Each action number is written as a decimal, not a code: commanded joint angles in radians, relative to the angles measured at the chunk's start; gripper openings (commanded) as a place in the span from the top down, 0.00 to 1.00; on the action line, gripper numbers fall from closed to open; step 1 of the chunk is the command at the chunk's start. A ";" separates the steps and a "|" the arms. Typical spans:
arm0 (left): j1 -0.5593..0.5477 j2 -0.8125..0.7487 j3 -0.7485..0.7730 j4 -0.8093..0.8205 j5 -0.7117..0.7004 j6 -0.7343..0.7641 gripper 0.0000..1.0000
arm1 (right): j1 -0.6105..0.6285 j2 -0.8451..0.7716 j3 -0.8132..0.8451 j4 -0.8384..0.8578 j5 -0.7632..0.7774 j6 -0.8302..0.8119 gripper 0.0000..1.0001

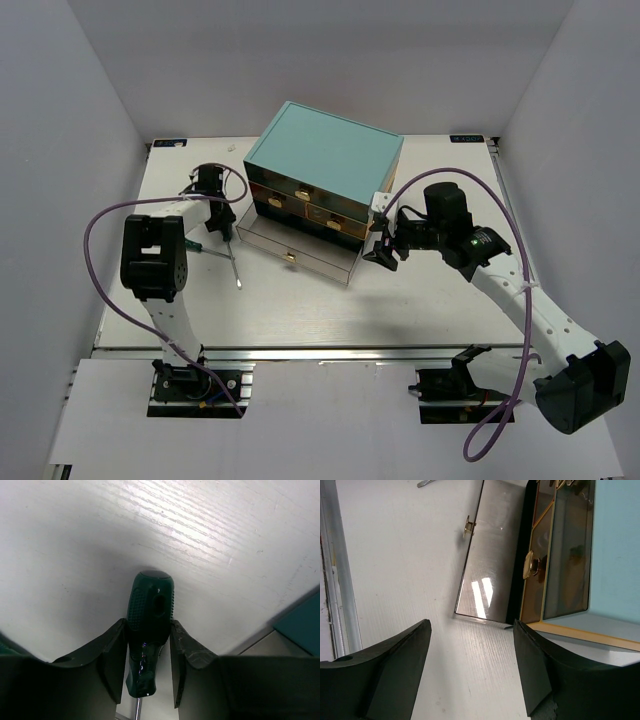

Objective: Sort the tools into containers

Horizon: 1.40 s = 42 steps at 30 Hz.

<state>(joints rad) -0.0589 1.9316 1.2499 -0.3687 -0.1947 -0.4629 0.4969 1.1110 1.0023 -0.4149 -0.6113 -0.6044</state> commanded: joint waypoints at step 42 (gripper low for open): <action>-0.093 -0.563 -0.425 0.302 0.327 -1.057 1.00 | -0.020 -0.042 -0.010 0.050 -0.048 0.066 0.29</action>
<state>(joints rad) -0.1322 1.3655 0.7460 0.0334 0.2806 -1.4334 0.4843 1.1019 0.9985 -0.4065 -0.6487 -0.5560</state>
